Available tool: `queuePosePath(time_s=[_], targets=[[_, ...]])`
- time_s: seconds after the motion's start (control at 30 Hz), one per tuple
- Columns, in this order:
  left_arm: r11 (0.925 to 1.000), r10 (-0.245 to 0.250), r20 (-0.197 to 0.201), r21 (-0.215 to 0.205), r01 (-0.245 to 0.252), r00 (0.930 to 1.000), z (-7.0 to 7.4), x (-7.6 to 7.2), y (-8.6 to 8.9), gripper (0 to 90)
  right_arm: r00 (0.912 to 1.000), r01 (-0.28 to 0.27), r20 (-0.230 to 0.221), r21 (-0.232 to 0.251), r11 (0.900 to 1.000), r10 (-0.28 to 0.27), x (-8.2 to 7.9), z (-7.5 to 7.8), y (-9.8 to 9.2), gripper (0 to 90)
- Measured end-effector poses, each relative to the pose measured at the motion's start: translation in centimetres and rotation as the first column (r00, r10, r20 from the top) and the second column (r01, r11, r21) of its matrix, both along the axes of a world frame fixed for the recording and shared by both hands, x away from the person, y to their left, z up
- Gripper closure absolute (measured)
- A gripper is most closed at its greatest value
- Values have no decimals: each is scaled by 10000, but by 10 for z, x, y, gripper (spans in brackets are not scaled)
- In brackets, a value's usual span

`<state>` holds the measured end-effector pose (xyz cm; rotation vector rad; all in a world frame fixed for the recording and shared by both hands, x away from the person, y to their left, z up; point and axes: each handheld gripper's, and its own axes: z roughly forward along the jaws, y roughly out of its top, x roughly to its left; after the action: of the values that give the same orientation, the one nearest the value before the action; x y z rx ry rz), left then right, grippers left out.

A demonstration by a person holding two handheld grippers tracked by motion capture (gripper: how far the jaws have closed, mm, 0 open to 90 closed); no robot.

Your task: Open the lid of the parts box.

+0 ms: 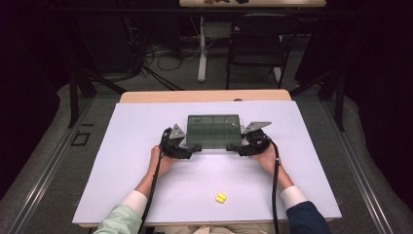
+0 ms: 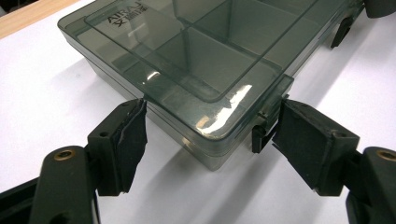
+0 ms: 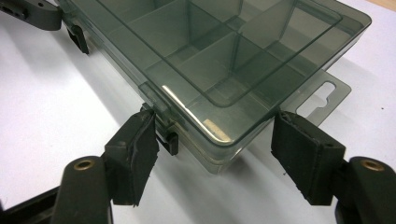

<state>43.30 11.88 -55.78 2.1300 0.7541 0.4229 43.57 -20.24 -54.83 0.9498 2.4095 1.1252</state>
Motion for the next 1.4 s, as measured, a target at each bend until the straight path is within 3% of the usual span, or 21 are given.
queuePosePath(time_s=[0.8,1.4], targets=[[10000,10,218,95,-12,9998,2,-2,0,261,10000,-33,68,91,10000,32,0,1,-2,336],[9999,146,592,77,-151,9981,7,-5,2,265,9997,-1,244,140,9999,-2,-2,5,-4,371]])
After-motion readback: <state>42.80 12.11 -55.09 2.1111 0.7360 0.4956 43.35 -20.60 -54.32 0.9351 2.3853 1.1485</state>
